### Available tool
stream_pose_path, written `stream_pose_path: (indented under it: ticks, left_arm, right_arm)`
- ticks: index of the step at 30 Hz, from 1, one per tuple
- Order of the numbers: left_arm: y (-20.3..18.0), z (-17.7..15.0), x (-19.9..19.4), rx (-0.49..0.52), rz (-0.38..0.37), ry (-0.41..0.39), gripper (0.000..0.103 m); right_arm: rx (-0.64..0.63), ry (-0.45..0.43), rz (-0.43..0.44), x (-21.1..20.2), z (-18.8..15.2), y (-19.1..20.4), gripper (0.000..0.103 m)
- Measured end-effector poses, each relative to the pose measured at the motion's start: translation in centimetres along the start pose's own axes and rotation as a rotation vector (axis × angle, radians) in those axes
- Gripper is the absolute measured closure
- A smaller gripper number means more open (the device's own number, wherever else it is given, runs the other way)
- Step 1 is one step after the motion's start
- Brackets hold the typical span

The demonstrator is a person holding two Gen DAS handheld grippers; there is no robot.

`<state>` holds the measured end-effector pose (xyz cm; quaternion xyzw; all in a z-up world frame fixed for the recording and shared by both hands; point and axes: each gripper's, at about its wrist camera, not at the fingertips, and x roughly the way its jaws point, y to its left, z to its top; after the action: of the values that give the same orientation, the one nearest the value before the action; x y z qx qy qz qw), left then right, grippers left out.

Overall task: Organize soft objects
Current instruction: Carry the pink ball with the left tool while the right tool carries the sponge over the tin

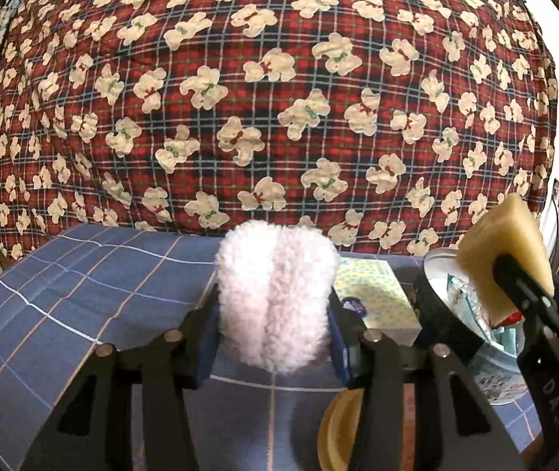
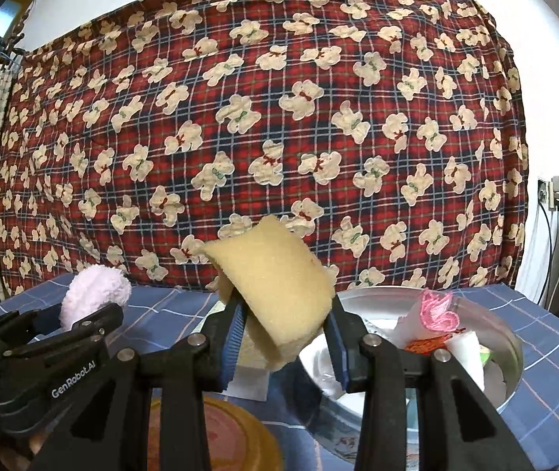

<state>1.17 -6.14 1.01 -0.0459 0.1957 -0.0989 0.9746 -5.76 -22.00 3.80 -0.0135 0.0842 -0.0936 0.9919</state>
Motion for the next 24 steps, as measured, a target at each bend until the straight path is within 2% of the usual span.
stream_pose_path:
  ticks: [8, 24]
  left_arm:
    - [-1.9, 0.0, -1.0, 0.027, -0.015, -0.043, 0.056]
    - [-7.2, -0.3, -1.5, 0.068, -0.080, -0.053, 0.056]
  right_arm:
    - [0.005, -0.016, -0.027, -0.3, 0.2, -1.9, 0.062]
    - [0.062, -0.020, -0.124, -0.2, 0.4, -8.5, 0.062]
